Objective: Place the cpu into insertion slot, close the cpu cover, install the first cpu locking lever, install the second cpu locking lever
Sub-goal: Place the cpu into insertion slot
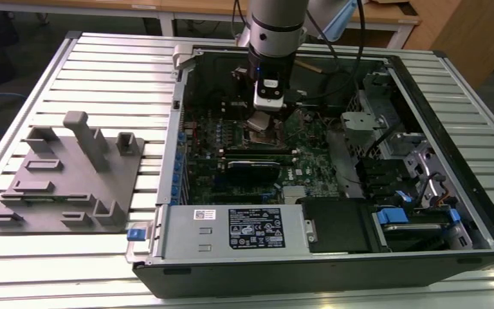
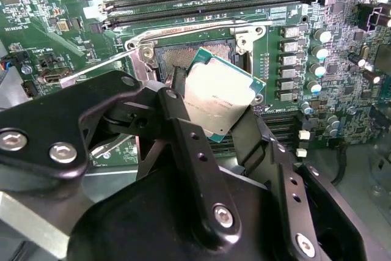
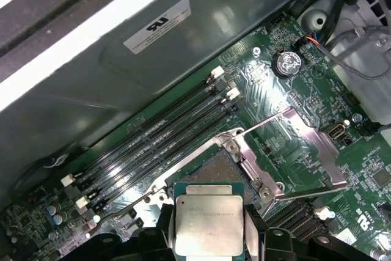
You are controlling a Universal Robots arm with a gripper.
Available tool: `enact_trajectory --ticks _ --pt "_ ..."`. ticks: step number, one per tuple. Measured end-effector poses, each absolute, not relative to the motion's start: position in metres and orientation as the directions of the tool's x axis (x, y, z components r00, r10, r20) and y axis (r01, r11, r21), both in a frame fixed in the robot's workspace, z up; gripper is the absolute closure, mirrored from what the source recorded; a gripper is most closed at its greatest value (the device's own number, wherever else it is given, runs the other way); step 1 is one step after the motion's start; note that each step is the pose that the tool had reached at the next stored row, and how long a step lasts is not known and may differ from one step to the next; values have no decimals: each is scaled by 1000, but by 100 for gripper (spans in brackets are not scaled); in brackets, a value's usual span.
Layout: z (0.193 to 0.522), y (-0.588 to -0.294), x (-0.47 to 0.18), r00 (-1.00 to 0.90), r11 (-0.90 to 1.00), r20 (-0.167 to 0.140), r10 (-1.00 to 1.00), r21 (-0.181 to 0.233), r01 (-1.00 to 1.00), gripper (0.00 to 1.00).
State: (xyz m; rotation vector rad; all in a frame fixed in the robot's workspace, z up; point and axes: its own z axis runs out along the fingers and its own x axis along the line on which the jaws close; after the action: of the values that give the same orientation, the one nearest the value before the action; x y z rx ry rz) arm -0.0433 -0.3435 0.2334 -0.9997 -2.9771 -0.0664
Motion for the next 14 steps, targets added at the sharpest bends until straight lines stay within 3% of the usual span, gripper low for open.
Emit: enact_trajectory --ticks 14 --pt "233 -344 -43 -743 742 14 669 40 669 46"
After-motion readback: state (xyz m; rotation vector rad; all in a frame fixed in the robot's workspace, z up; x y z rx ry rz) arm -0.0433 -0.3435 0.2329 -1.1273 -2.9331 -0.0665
